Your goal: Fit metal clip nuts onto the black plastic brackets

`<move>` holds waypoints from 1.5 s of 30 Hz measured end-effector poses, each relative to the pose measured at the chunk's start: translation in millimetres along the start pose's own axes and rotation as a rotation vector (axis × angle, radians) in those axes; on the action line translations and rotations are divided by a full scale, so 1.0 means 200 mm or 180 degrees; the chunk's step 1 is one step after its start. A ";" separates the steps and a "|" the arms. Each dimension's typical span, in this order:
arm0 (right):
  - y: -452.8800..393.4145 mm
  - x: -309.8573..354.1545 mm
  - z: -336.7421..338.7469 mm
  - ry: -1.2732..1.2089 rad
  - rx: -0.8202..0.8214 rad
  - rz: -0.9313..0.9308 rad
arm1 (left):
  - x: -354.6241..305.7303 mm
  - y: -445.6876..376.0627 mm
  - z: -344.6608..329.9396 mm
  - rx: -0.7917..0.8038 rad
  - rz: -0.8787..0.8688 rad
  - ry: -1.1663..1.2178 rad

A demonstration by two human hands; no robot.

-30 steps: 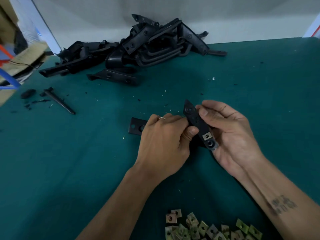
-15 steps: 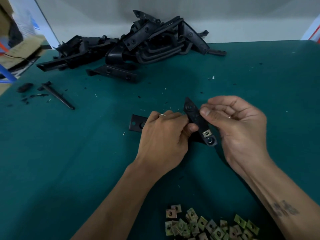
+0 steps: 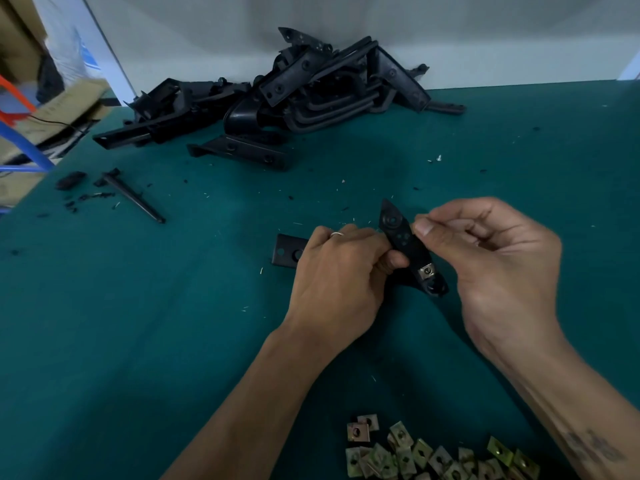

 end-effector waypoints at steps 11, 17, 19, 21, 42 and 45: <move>-0.03 0.01 0.02 0.0326 0.0132 -0.0015 | -0.02 -0.01 0.00 0.0024 -0.0069 -0.0152; -0.04 0.02 0.01 0.0456 0.0251 0.0019 | -0.02 0.00 0.01 -0.0025 -0.0077 -0.0139; -0.03 0.01 0.00 0.0252 0.0266 -0.0158 | -0.02 -0.01 0.01 -0.0019 -0.0058 -0.0106; -0.02 -0.04 0.00 -0.0204 0.0220 -0.0533 | -0.02 -0.01 0.00 0.0016 -0.0030 -0.0077; 0.04 -0.03 -0.02 0.0288 -0.0005 -0.0006 | 0.01 0.00 0.00 -0.0029 -0.0050 -0.0020; 0.04 -0.03 -0.01 0.0233 -0.0085 0.0031 | 0.00 0.00 0.00 -0.0021 -0.0059 -0.0054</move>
Point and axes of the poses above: each hand's wrist, its own y-axis away from the middle knuckle, its own z-axis out of the back of the hand, x = y × z, the point moved 10 cm from there along -y, towards the middle knuckle, and after that the axes turned 1 degree about z, right-handed, at the moved point
